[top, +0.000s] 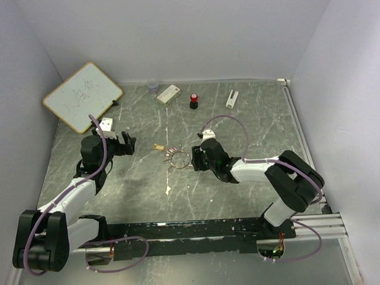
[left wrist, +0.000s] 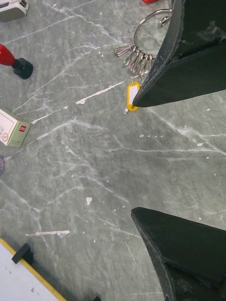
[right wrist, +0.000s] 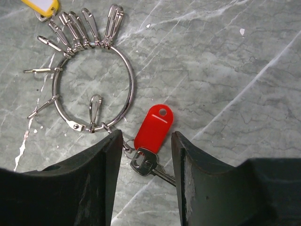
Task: Remove the keys from the keyring
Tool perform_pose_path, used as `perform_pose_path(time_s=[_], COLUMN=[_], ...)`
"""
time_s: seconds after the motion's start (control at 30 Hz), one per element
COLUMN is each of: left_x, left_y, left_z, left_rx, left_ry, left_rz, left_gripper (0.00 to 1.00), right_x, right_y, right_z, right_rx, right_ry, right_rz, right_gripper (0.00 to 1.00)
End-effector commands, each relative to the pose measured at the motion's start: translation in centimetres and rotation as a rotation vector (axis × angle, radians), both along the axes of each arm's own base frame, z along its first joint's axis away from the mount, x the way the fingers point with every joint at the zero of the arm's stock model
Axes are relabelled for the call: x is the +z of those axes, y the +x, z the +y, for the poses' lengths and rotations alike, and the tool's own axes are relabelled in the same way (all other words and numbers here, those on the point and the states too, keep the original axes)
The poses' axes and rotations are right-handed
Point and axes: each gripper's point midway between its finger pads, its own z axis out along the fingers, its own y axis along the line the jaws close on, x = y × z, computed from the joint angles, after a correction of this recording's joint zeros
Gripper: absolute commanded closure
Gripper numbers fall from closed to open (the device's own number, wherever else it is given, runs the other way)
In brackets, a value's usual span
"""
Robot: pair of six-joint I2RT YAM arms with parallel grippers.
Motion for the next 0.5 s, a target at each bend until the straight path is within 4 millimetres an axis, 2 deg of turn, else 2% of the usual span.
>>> perform_pose_path(time_s=[0.0,0.17,0.47], left_x=[0.7,0.6,0.9], left_y=[-0.2,-0.2,-0.3], left_z=[0.5,0.3,-0.2], left_rx=[0.032,0.024,0.004], left_ry=[0.022,0.024,0.024], left_rz=[-0.032,-0.034,-0.048], left_gripper=[0.01,0.01,0.01], right_x=[0.4,-0.1,-1.2], right_y=[0.8,0.6,1.2], right_z=[1.0,0.9,-0.4], right_rx=[-0.003,-0.004,-0.076], right_ry=[0.006,-0.01,-0.071], right_rz=[-0.02,-0.018,-0.013], right_gripper=[0.54,0.54,0.54])
